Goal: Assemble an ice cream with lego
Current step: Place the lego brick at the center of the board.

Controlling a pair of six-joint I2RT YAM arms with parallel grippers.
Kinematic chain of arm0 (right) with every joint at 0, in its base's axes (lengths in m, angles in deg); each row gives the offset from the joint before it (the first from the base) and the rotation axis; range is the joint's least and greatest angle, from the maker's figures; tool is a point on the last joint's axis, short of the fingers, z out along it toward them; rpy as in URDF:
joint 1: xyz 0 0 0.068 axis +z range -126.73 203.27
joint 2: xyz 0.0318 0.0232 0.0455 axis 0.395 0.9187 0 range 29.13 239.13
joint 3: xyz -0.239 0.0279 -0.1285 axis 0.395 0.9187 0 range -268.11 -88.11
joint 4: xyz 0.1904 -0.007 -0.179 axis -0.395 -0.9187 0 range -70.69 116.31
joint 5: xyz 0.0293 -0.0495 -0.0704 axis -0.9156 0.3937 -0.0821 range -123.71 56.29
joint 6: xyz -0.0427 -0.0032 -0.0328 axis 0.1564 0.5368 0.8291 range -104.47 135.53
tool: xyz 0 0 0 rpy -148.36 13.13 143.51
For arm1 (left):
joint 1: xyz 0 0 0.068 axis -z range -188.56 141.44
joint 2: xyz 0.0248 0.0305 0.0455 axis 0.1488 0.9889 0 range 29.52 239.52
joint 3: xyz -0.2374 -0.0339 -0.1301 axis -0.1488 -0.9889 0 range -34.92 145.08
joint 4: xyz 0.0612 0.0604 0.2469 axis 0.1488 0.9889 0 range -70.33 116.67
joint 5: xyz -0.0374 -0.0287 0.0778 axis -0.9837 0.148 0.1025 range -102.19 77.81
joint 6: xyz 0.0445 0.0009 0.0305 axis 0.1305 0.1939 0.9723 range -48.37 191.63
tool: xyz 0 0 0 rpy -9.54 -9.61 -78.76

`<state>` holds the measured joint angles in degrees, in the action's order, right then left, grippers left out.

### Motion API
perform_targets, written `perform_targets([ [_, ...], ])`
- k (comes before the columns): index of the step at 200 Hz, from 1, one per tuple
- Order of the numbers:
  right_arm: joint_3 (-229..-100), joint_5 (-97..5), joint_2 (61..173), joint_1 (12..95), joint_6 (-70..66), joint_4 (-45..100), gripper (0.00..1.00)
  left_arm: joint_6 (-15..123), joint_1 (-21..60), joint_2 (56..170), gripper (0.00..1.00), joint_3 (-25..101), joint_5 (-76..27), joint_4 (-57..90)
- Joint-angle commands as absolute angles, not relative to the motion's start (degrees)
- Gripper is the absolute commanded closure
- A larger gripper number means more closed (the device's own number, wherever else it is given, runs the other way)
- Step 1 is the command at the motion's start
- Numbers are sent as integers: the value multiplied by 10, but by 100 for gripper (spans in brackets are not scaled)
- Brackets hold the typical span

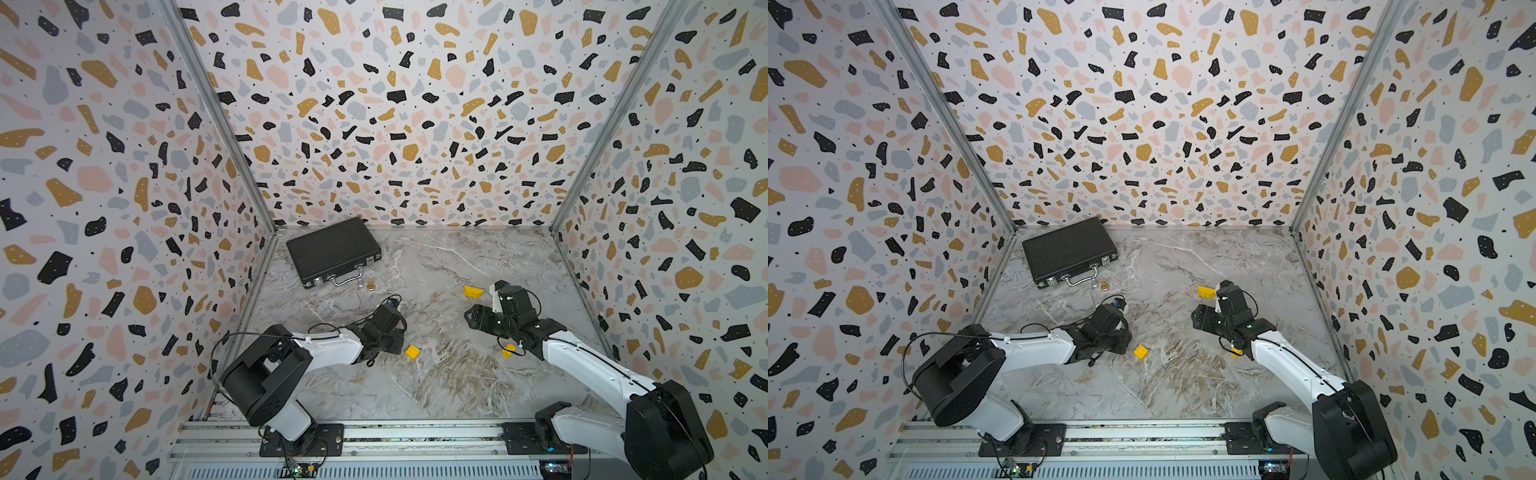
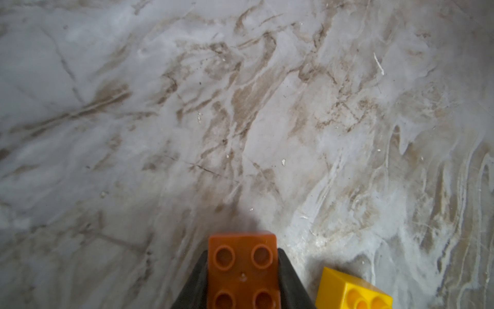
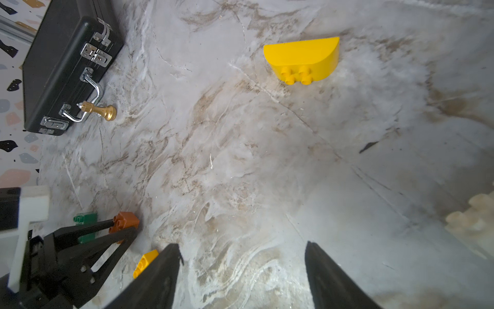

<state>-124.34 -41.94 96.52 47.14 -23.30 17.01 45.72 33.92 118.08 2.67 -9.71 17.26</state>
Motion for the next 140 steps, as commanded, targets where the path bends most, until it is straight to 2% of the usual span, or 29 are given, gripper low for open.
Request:
perform_targets([
  [1,-1243,-403,956,473,-224,173,23,478,339,1148,54,26,-97,187],
  [9,-1244,-400,957,473,-223,172,23,482,339,1140,45,32,-96,202],
  [31,-1261,-378,957,472,-220,142,23,495,340,1110,32,57,-103,239],
  [83,-1327,-381,970,473,-253,97,23,517,347,1091,19,103,-160,293],
  [115,-1386,-363,1011,473,-237,83,26,554,372,1145,20,146,-189,361],
  [140,-1331,-370,1006,473,-237,159,27,551,389,1184,22,158,-197,377],
])
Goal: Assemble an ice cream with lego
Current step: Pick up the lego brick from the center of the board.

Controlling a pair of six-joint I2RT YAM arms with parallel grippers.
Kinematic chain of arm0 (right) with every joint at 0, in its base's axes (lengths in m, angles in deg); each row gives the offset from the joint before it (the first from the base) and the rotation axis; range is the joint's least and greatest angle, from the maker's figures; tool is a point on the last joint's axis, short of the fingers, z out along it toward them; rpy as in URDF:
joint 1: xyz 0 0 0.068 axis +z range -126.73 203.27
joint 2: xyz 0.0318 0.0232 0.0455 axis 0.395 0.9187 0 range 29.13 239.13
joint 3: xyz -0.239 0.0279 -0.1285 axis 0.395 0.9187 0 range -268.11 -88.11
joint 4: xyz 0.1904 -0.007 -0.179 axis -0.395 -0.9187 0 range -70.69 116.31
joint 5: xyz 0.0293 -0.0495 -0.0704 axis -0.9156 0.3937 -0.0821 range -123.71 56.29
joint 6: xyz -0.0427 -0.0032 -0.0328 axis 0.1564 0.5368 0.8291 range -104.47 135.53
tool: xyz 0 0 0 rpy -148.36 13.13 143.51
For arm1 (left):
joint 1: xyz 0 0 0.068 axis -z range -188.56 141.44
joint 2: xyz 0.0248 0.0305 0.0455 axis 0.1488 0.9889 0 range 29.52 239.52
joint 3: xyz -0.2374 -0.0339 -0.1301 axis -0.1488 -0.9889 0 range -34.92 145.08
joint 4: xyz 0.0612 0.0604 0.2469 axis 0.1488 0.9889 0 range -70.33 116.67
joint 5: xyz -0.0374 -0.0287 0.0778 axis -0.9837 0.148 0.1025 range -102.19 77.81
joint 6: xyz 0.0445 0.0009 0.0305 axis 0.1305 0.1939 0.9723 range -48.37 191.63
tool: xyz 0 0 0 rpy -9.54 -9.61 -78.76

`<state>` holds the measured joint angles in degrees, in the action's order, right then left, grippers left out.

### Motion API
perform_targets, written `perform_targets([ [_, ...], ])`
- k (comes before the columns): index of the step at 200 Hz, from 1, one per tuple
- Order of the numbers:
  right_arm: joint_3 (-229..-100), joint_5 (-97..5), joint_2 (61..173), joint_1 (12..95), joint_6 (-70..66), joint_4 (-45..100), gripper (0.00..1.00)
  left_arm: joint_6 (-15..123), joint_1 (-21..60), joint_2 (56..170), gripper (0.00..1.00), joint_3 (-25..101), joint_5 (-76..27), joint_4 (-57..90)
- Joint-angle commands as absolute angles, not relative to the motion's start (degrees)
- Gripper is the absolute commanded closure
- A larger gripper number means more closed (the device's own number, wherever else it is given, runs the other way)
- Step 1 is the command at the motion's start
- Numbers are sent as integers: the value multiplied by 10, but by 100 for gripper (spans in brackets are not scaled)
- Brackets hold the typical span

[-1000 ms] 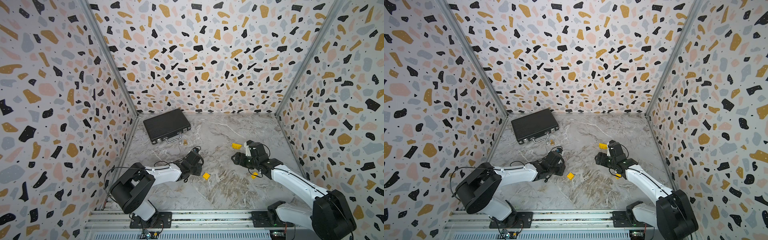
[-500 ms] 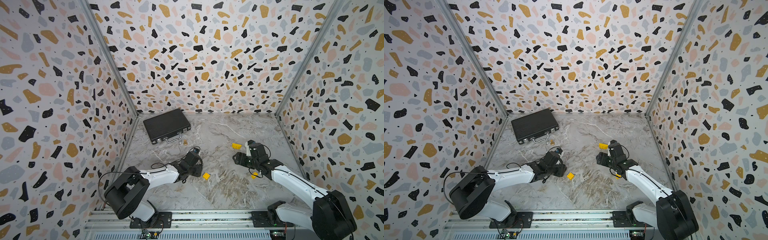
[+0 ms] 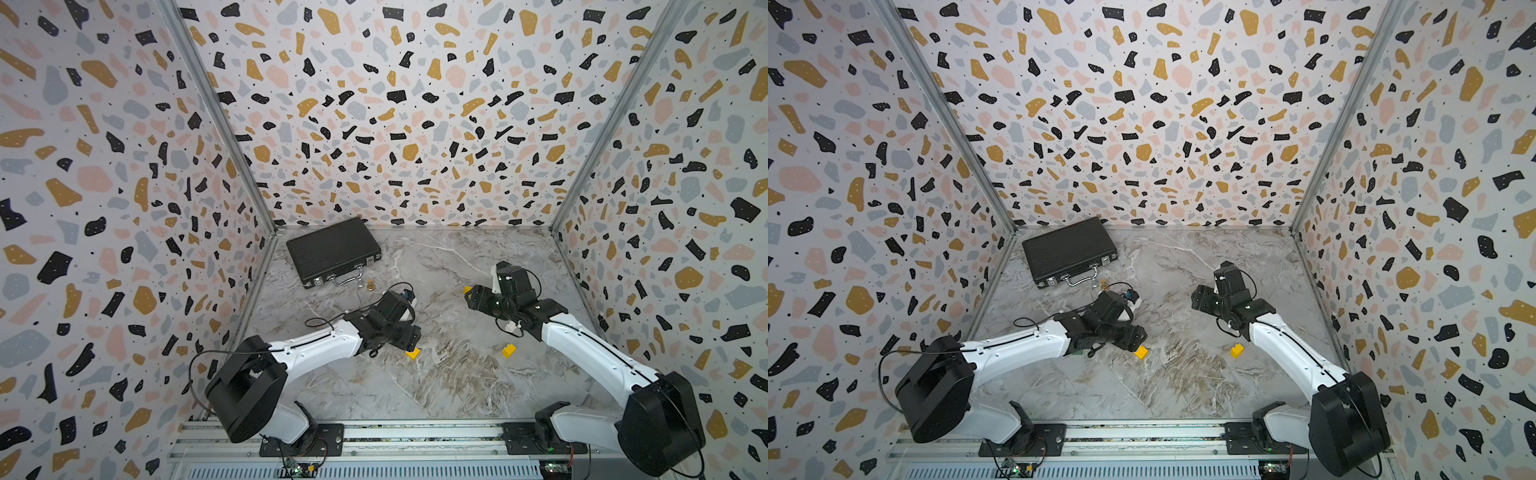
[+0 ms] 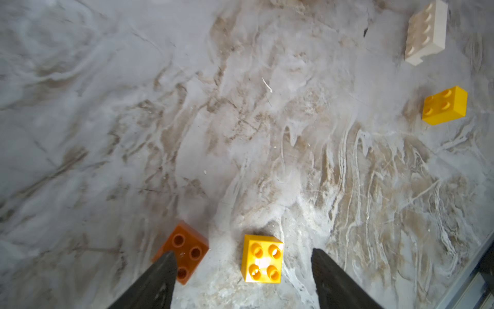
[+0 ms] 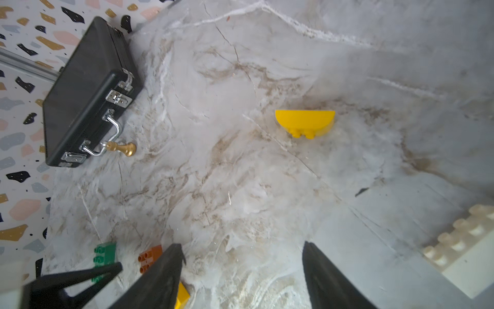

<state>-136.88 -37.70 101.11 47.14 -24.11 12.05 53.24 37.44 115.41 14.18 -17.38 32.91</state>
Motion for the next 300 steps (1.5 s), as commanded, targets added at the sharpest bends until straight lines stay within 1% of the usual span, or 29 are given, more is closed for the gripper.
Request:
perform_targets([
  [1,-1329,-371,1005,473,-237,164,27,551,390,1185,22,158,-197,378],
  [14,-1289,-370,996,473,-234,217,27,558,399,1200,23,168,-195,392],
  [32,-1270,-362,993,473,-230,253,27,566,405,1223,24,187,-192,413],
  [75,-1264,-374,1003,473,-231,272,28,572,412,1260,27,215,-185,429],
  [93,-1265,-375,1012,473,-231,273,30,572,412,1272,32,223,-189,430],
  [137,-1265,-373,1013,473,-229,272,35,577,412,1289,53,242,-191,448],
  [148,-1265,-371,1012,473,-229,271,37,580,412,1287,60,246,-192,454],
  [160,-1264,-370,1011,473,-228,271,40,587,412,1281,71,258,-191,476],
  [168,-1264,-370,1012,473,-227,271,41,593,412,1274,77,271,-196,495],
  [188,-1262,-378,1015,473,-225,277,45,635,412,1251,86,318,-221,568],
  [212,-1257,-393,1023,473,-226,297,47,731,408,1238,90,366,-228,666],
  [219,-1255,-399,1025,473,-226,303,47,764,406,1237,92,367,-224,683],
  [230,-1252,-408,1027,473,-224,314,48,779,390,1229,100,351,-208,676],
  [255,-1237,-425,1028,473,-222,347,49,808,332,1217,100,326,-249,639],
  [275,-1230,-439,1029,473,-221,368,49,834,303,1229,96,345,-250,650],
  [289,-1227,-447,1031,473,-221,378,49,854,293,1238,96,346,-248,644],
  [300,-1227,-451,1033,474,-219,382,50,868,286,1250,99,346,-235,637],
])
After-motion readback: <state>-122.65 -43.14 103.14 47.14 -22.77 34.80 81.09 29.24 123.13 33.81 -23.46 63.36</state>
